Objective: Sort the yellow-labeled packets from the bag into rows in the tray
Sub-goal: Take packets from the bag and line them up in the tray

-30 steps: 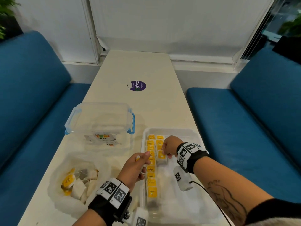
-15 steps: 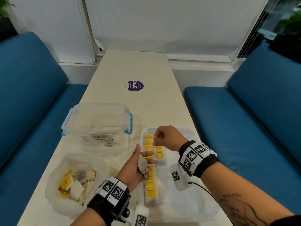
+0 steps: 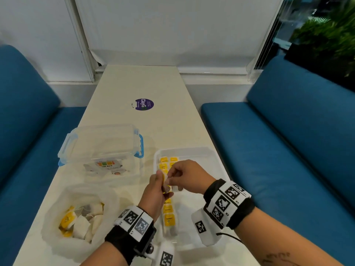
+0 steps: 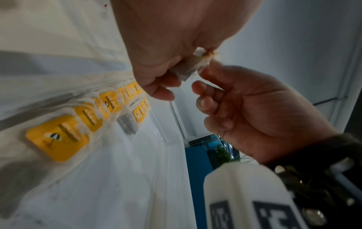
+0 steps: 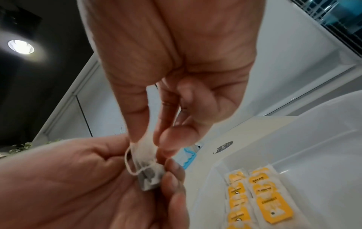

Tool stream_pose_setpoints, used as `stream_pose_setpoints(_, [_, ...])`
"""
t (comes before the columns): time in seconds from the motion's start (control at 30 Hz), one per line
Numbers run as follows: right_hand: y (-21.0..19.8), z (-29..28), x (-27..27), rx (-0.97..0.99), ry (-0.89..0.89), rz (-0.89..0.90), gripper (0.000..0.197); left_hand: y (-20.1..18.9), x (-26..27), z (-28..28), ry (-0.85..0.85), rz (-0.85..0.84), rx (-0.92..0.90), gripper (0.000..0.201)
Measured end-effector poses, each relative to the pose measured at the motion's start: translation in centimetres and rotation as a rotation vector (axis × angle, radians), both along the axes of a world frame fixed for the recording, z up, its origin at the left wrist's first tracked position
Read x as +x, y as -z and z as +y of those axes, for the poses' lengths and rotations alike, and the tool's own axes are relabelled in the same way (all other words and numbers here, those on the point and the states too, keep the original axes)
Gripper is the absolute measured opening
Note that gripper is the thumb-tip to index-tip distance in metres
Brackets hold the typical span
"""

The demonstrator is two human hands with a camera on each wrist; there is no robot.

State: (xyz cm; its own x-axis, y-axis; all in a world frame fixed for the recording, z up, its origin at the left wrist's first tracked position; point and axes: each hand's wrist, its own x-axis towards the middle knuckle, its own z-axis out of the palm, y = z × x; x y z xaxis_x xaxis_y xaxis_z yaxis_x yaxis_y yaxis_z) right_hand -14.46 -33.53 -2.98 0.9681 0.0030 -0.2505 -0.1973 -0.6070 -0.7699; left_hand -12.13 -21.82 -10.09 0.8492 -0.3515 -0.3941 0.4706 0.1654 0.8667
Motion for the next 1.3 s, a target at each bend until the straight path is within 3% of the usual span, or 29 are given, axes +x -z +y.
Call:
stream_pose_setpoints(0.1, [-0.2,0.2,-0.4,0.056,0.04,0.044,0.017,-0.6,-0.5,-0.1,-0.042,-0.1,0.056,0.019])
stream_pose_setpoints(0.23, [0.3,0.2,-0.4,0.079,0.106,0.009,0.015,-1.0,-0.6,0.5,0.007,-0.234,0.144,0.016])
stream_pose_setpoints(0.27, [0.4,0.0,-0.3,0.036,0.116,-0.005,0.016,-0.7,-0.5,0.6,0.031,-0.287,0.203,0.014])
stream_pose_setpoints(0.33, [0.8,-0.6,0.0,-0.161,0.13,-0.03,0.016,0.0,0.0,1.2,0.084,-0.423,0.499,0.003])
stream_pose_setpoints(0.4, [1.0,-1.4,0.3,-0.397,0.128,-0.027,0.02,0.3,0.0,1.8,0.17,-0.522,0.825,0.028])
stream_pose_setpoints(0.5, [1.5,-2.6,0.6,-0.436,0.104,0.042,0.024,0.2,-0.5,2.7,0.312,-0.526,0.992,0.055])
stream_pose_setpoints(0.6, [1.6,-3.3,0.9,-0.29,0.08,0.15,0.023,0.9,-0.5,3.4,0.422,-0.473,1.003,0.061])
stream_pose_setpoints(0.67, [1.9,-3.5,1.2,-0.316,0.072,0.176,0.02,1.2,-0.3,3.5,0.44,-0.437,0.958,0.062])
stream_pose_setpoints(0.77, [2.6,-3.7,1.9,-0.332,0.038,0.274,0.007,1.2,-0.3,3.5,0.43,-0.386,0.882,0.063])
stream_pose_setpoints(0.97, [3.8,-3.2,3.0,-0.234,-0.128,0.612,0.011,1.4,-0.5,3.6,0.368,-0.339,0.802,0.064])
stream_pose_setpoints(1.1, [5.0,-2.8,4.5,-0.357,-0.129,0.659,0.019,1.4,-0.6,3.6,0.36,-0.347,0.805,0.064])
stream_pose_setpoints(1.3, [5.3,-2.9,5.7,-0.269,0.085,0.587,0.028,1.4,-0.8,3.7,0.362,-0.34,0.804,0.064])
